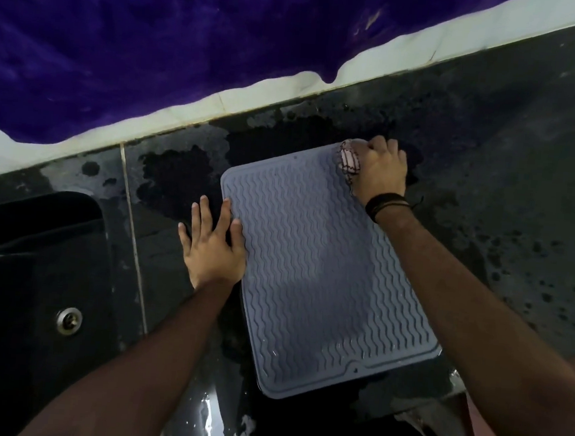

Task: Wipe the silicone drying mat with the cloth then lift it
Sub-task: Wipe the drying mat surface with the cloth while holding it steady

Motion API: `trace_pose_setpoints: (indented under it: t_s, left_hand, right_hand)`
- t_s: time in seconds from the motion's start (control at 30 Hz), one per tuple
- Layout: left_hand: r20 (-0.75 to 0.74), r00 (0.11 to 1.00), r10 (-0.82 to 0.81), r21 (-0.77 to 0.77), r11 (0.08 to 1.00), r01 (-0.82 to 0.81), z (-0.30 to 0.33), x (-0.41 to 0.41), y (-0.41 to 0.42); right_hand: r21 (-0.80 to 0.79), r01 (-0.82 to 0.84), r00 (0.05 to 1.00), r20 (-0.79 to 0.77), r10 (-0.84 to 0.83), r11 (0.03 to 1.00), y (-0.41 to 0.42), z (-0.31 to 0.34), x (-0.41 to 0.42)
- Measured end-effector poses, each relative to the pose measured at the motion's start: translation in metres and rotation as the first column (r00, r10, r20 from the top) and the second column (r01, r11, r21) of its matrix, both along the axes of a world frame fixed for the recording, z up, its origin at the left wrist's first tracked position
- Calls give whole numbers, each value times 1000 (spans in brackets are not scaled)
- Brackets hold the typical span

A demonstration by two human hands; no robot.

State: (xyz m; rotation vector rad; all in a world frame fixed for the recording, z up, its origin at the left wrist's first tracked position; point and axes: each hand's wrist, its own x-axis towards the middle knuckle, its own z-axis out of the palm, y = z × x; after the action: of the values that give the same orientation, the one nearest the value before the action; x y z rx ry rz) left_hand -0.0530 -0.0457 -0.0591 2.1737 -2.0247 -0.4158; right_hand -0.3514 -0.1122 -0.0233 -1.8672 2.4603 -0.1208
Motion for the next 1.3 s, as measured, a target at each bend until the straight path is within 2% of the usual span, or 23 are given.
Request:
trace_pose_setpoints:
  t_s: [0.33,0.43,0.57,0.67,0.73,0.87,1.0,1.07,1.17,1.3]
  left_hand:
    - [-3,1000,3,-7,1000,-3,-3,0,0]
    - [-3,1000,2,-2,1000,-2,-3,1,0]
    - [2,1000,-3,-10,1000,3,-3,1,-1]
    - [18,1000,6,-3,1000,-6,-3,1,-1]
    - [27,1000,13,-6,1000,-13,-4,0,-1]
    - [46,999,17,-7,1000,-16,-7,1,-1]
    - [27,1000,11,-18,1000,-11,-8,2,0]
    - [19,1000,6,-24,1000,-6,-9,2,-1]
    - [15,1000,-3,-26,1000,3,-11,3,-2]
    - [12,1000,-17,-23,1000,17,-13,5,-3]
  right_hand:
    - [-22,-82,988,127,84,996,100,1,47]
    - [-70,-105,980,163,115,992,88,8,50]
    - [-154,-198,946,229,230,968,24,19,66]
    - [-18,-351,926,144,350,936,-3,14,93]
    - [61,-382,922,93,376,922,2,3,103]
    - [16,-395,912,123,390,919,46,-1,102]
    - [-93,-393,897,178,404,915,116,2,100]
    - [-84,-409,888,195,417,909,138,7,97]
    - [-11,-440,875,217,432,898,135,18,91]
    - [-114,-357,919,134,371,927,73,37,96]
